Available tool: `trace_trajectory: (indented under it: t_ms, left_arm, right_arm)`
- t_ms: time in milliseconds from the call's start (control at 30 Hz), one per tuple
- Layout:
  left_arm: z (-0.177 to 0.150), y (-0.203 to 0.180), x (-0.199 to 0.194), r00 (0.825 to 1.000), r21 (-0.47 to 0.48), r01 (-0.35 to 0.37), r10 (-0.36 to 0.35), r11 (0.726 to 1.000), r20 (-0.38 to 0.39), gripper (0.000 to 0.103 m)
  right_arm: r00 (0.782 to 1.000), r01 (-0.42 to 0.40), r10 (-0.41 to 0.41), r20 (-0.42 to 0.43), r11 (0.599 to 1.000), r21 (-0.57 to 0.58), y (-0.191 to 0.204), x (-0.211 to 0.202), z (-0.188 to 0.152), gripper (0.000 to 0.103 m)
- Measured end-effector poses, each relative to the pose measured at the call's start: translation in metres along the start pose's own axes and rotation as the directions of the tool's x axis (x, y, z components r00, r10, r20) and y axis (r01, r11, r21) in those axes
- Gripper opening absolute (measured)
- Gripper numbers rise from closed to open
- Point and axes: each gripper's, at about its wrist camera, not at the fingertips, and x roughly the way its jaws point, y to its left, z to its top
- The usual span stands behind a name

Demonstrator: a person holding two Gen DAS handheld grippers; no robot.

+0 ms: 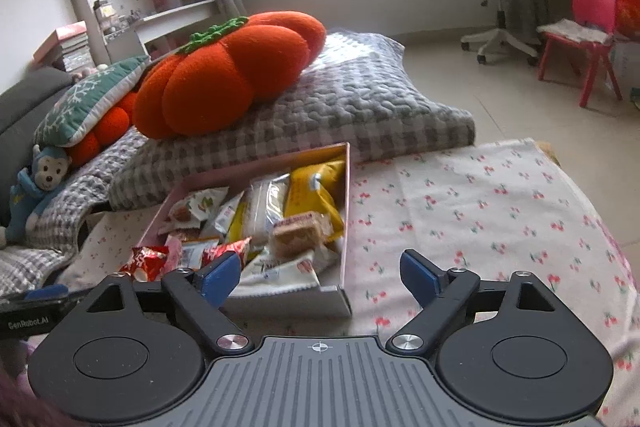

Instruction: Organize snacks

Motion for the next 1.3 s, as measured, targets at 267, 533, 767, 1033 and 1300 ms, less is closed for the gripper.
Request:
trace_trajectory:
  t_ms: [267, 533, 767, 1033, 1300]
  left_arm:
    - [-0.006, -0.013, -0.026, 0.997, 0.050, -0.052, 0.055, 0.997, -0.055, 0.103]
    - [-0.012, -0.024, -0.051, 0.989, 0.053, -0.105, 0.110, 0.993, -0.099, 0.103]
    - [-0.024, -0.036, -0.061, 0.976, 0.074, -0.164, 0.173, 0.984, -0.132, 0.103]
    - [-0.020, -0.043, -0.070, 0.971, 0.058, -0.201, 0.206, 0.978, -0.120, 0.103]
    - [-0.022, -0.039, -0.064, 0.961, 0.029, -0.232, 0.234, 0.972, -0.150, 0.103]
  right_arm:
    - [0.998, 0.058, -0.060, -0.028, 0.997, -0.056, 0.015, -0.029, -0.006, 0.094]
    - [0.996, 0.073, -0.077, -0.045, 0.995, -0.071, 0.035, -0.058, -0.011, 0.098]
    - [0.986, 0.118, -0.126, -0.108, 0.989, -0.085, 0.048, -0.066, -0.029, 0.099]
    - [0.972, 0.136, -0.158, -0.172, 0.982, -0.134, 0.062, -0.056, -0.038, 0.099]
    - [0.966, 0.149, -0.173, -0.192, 0.980, -0.135, 0.065, -0.051, -0.040, 0.099]
